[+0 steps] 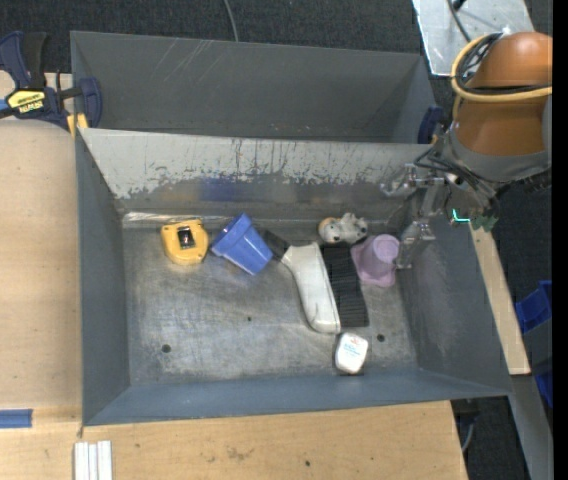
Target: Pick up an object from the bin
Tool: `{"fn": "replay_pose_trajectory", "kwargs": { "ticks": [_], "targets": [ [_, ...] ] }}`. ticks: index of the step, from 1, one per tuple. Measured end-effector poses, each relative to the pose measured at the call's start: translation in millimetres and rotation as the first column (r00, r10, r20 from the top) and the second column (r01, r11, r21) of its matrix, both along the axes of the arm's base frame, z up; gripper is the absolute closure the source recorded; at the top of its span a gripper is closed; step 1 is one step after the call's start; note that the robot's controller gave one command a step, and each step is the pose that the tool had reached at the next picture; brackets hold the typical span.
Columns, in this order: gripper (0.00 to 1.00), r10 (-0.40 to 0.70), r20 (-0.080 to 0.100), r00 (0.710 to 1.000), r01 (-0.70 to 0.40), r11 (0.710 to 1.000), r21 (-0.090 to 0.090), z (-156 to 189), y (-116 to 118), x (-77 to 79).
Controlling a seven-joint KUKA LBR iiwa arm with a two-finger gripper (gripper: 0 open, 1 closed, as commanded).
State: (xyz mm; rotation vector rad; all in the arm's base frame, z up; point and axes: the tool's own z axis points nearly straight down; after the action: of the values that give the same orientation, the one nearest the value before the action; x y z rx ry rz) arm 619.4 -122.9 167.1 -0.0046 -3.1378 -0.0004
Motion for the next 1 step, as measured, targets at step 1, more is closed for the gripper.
{"fn": "replay_pose_trajectory", "kwargs": {
  "ticks": [1],
  "targets": [
    [0.00,0.002,0.008,1.000,-0.002,1.000,-0.001,4.6,0.3,1.9]
  ]
}}
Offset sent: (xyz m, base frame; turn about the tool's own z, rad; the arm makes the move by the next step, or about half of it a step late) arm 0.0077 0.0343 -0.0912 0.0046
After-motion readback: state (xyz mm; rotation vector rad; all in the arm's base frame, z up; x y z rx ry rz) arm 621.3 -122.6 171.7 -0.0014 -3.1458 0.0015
